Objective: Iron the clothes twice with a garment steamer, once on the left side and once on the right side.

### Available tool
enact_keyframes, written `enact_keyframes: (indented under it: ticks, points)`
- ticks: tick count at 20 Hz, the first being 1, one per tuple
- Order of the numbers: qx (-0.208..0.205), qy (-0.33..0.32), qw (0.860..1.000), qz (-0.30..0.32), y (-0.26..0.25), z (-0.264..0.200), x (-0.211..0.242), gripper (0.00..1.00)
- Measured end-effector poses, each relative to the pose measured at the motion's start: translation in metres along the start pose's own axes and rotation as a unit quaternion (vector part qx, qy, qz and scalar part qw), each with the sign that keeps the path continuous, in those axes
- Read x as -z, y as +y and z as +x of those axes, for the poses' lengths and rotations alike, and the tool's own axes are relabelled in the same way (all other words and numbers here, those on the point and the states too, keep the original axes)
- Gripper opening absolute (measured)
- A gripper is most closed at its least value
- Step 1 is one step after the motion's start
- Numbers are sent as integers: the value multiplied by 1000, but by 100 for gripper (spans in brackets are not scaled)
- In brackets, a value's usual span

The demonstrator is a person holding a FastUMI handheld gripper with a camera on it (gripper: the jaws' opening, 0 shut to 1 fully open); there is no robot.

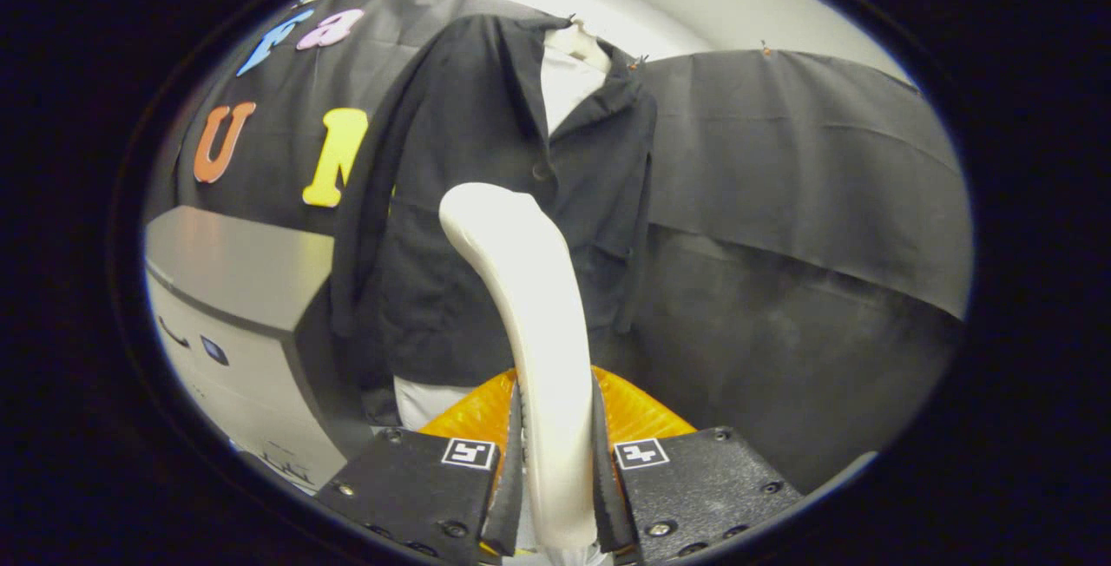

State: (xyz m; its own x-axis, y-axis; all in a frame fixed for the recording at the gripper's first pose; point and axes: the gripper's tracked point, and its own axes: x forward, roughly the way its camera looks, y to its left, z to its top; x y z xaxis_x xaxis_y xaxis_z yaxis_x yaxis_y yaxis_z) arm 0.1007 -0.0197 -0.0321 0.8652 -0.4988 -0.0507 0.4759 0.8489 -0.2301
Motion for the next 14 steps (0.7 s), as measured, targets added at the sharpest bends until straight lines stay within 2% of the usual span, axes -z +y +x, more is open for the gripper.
enact_keyframes:
  ticks: [4, 7, 10, 14]
  points:
    - [2, -13, 1000, 19, -13, -11, 0, 37]
    - [-7, -31, 999, 44, -22, -36, -17, 37]
    - [-25, -38, 996, 75, -35, -64, -29, 37]
    - [-70, -57, 990, 107, -54, -106, -50, 37]
